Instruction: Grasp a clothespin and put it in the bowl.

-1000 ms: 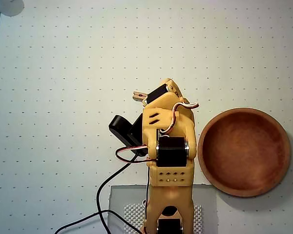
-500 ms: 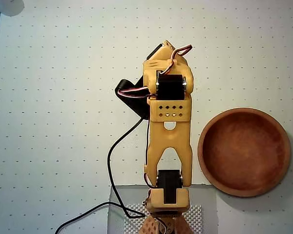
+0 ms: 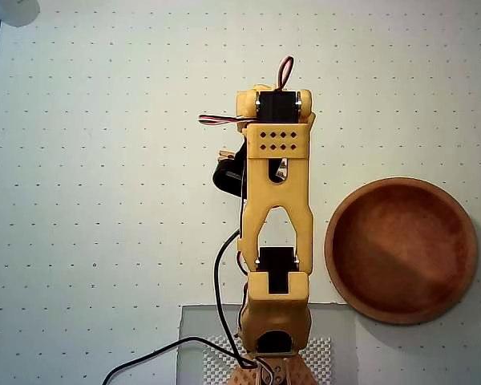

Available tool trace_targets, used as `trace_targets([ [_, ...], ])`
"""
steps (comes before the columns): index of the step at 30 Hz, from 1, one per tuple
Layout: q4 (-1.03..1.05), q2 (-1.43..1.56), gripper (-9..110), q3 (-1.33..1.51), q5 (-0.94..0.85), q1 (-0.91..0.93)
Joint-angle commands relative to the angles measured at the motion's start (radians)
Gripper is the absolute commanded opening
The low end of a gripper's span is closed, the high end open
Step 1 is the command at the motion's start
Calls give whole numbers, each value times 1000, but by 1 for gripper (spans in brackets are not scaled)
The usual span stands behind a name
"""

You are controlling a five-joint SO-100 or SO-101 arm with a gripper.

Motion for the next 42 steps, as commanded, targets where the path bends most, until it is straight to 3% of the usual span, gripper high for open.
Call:
trace_targets([
  [1, 12, -71, -3, -48, -2, -6],
  [19, 20, -189, -3, -49, -161, -158],
  [26, 20, -201, -3, -51, -305, -184],
  [33, 15, -267, -3, -64, -299, -175],
  [36, 20, -293, -3, -57, -146, -173],
  [42, 8, -328, -3, -64, 322, -179],
])
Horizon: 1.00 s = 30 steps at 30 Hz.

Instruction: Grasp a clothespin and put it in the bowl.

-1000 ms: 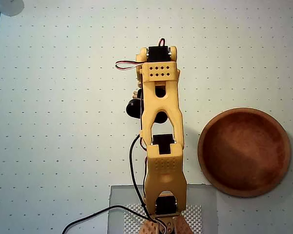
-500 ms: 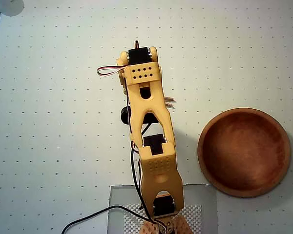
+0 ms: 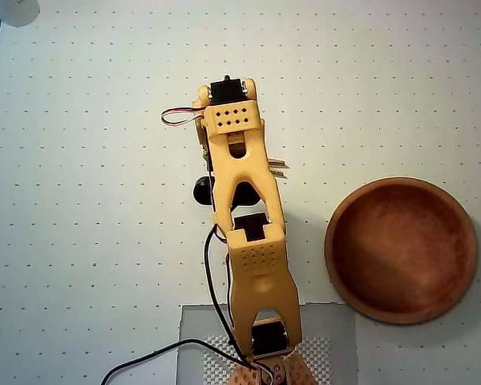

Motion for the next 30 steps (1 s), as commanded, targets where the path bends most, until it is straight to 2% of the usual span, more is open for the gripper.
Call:
trace_targets([
  [1, 8, 31, -3, -57, 301, 0],
  [3, 6, 37, -3, -57, 371, -3],
  [6, 6, 38, -3, -83, 339, -6],
  [8, 6, 38, -3, -115, 224, 0],
  [13, 6, 41, -3, -152, -199, 8],
  [19, 6, 35, -3, -135, -560, 25],
  [24, 8, 25, -3, -132, -746, 31],
  [30, 8, 29, -3, -144, -785, 117],
])
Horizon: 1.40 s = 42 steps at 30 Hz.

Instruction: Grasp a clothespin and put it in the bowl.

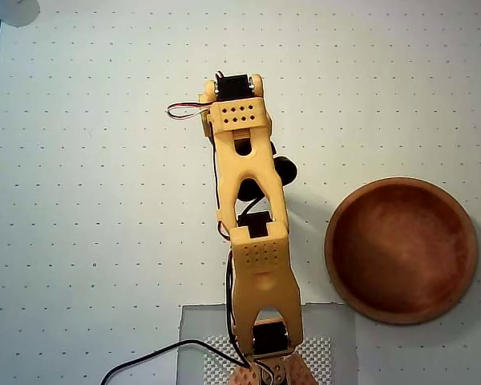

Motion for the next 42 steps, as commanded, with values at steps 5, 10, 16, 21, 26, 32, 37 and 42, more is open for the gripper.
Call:
trace_targets([
  [5, 8, 44, -3, -46, -87, 94],
  [10, 20, 46, -3, -43, -328, 172],
  [16, 6, 41, -3, -55, -551, 255],
  [21, -84, 46, -3, -58, -638, 239],
  [26, -221, 34, -3, -55, -653, 202],
  [32, -310, 40, -3, -44, -641, 172],
  [37, -310, 40, -3, -44, -657, 137],
  [42, -307, 31, -3, -41, -657, 109],
])
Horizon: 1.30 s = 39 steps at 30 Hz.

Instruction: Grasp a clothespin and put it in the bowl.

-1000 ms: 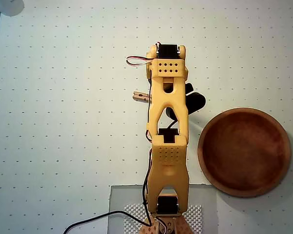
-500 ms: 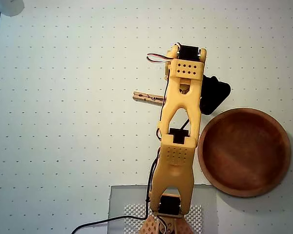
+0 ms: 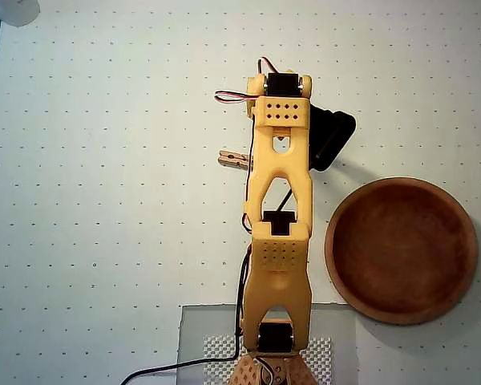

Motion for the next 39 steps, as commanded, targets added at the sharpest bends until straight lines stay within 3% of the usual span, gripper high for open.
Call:
trace_targets([
  [1, -8, 31, -3, -40, -17, -12],
  [11, -11, 29, -3, -26, -14, -160],
  [25, -9, 35, -3, 51, 0, -222],
  [39, -8, 34, 14, 78, -3, -247],
])
